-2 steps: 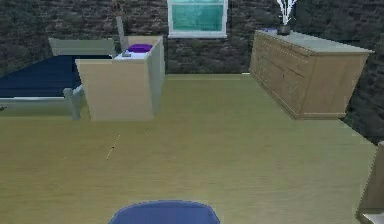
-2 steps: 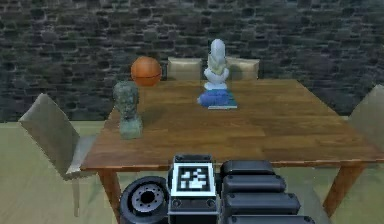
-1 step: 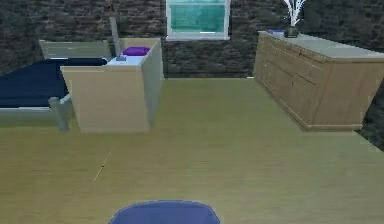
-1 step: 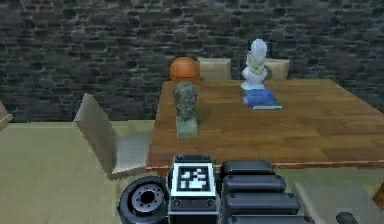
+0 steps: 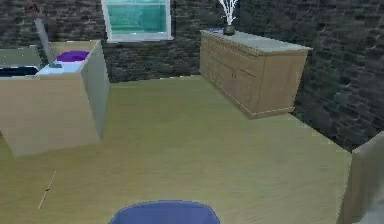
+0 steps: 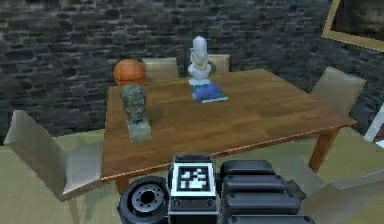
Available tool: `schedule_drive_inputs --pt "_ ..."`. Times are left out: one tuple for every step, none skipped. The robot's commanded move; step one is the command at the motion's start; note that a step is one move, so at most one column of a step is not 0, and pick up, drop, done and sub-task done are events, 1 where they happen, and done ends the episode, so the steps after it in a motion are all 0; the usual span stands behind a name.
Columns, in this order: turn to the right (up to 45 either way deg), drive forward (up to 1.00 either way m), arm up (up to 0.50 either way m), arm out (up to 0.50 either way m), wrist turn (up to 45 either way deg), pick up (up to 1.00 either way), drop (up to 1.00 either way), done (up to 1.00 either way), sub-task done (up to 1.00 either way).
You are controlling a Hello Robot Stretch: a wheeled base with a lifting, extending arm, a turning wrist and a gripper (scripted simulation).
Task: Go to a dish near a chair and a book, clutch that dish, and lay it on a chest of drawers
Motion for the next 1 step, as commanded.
schedule_drive_inputs --pt "0.0 1.00 0.00 0.00 0.0 0.00 0.00 0.00 0.00"
